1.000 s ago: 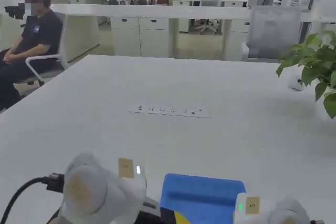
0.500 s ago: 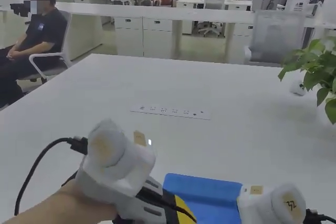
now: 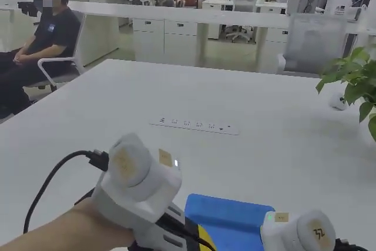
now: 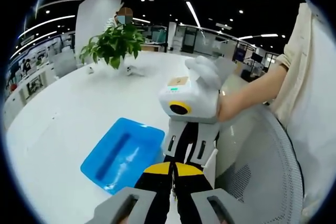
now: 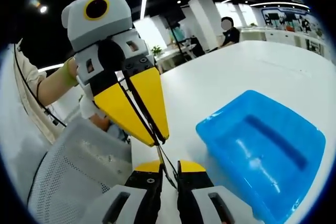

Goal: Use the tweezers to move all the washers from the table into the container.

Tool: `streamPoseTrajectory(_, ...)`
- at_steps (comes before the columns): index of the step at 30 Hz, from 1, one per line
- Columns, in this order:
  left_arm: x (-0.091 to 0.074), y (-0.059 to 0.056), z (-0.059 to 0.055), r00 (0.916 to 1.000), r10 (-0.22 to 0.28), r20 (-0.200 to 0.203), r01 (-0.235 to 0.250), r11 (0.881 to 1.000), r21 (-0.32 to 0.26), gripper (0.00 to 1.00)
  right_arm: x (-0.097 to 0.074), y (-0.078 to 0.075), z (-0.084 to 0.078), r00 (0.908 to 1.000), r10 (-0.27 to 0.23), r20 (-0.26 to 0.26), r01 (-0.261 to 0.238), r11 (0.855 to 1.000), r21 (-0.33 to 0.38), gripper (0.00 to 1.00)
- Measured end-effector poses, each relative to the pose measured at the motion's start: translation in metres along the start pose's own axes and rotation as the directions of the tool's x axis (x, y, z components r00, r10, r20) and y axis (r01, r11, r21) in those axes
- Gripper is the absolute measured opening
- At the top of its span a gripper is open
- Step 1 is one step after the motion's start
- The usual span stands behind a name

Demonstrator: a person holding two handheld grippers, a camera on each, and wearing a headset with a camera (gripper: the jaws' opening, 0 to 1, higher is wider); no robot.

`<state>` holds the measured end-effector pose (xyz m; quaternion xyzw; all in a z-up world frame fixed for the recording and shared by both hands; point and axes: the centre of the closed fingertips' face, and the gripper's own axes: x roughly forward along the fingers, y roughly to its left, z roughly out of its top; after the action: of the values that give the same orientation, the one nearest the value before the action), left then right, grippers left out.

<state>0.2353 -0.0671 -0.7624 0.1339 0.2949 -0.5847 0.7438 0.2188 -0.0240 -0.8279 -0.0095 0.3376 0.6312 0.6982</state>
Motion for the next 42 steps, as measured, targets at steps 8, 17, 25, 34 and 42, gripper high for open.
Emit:
streamPoseTrajectory(8, 0.003, -0.004, -0.003, 0.9999, -0.013, -0.008, 0.013, 1.0, -0.001, 0.0, 0.001, 0.0, -0.004, 1.0, -0.005, -0.008, 0.005, 1.0, 0.009, 0.07)
streamPoseTrajectory(17, 0.003, -0.007, -0.003, 0.9995, -0.028, -0.013, 0.028, 1.0, 0.004, 0.0, -0.001, 0.002, -0.006, 1.0, 0.007, -0.003, -0.007, 1.0, 0.03, 0.09)
streamPoseTrajectory(25, 0.003, -0.012, -0.004, 0.9989, -0.039, -0.026, 0.039, 0.999, 0.018, 0.0, 0.0, 0.005, -0.007, 0.9999, 0.016, -0.005, -0.016, 0.999, 0.035, 0.09)
streamPoseTrajectory(34, 0.003, -0.016, -0.004, 0.9983, -0.046, -0.036, 0.047, 0.998, 0.029, 0.0, -0.001, 0.009, -0.008, 0.9997, 0.026, 0.001, -0.026, 0.999, 0.046, 0.09)
streamPoseTrajectory(42, 0.005, -0.017, -0.005, 0.9981, -0.054, -0.03, 0.055, 0.998, 0.025, 0.0, -0.002, 0.01, -0.01, 0.9997, 0.026, 0.003, -0.026, 0.998, 0.05, 0.1)
